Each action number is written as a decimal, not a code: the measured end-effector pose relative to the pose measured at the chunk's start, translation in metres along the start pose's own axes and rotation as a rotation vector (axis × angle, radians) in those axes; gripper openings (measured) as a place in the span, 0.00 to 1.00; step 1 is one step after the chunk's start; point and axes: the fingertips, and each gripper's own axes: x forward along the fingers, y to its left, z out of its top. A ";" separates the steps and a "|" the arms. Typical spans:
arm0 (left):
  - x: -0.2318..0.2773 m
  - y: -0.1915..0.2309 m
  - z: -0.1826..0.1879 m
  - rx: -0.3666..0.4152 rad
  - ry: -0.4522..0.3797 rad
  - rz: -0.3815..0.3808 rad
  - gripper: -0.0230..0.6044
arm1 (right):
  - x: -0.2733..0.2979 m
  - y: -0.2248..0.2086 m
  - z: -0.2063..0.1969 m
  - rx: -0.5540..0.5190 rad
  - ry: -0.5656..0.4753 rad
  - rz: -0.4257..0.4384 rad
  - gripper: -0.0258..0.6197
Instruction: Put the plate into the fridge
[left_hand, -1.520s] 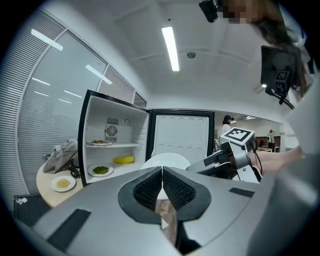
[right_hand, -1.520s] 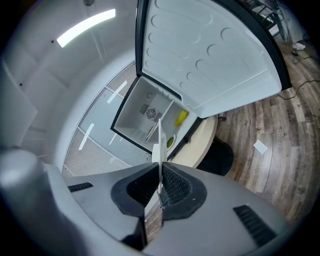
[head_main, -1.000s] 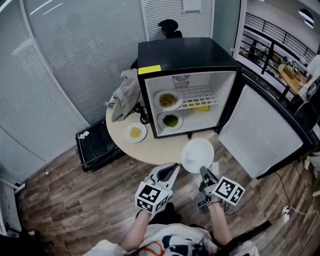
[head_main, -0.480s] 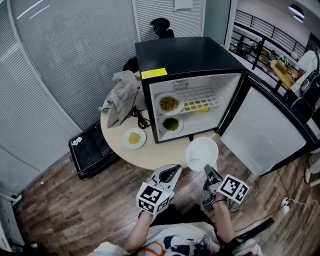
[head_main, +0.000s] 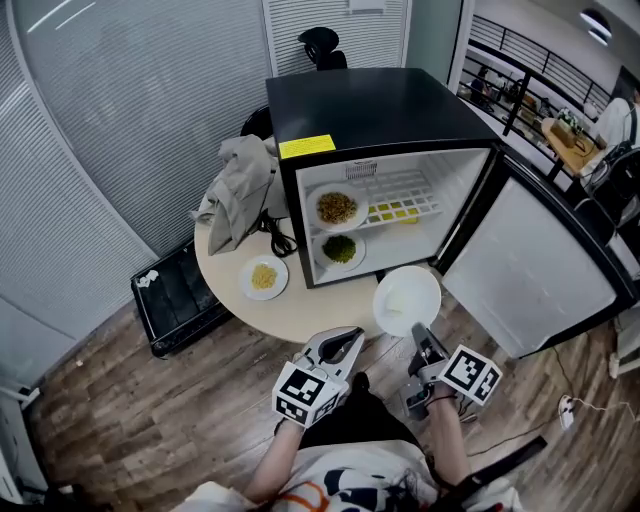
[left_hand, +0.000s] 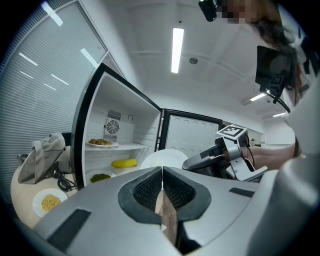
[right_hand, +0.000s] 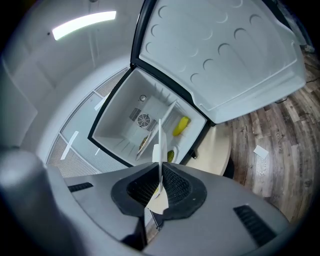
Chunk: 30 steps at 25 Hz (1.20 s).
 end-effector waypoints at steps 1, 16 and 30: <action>0.001 0.002 0.002 0.004 0.000 -0.001 0.06 | 0.003 0.000 0.004 0.000 -0.004 -0.001 0.08; 0.043 0.029 0.014 0.007 0.009 -0.005 0.06 | 0.051 0.007 0.082 0.006 -0.079 0.014 0.08; 0.096 0.065 0.027 0.019 0.028 0.000 0.06 | 0.124 0.019 0.137 0.038 -0.082 0.065 0.08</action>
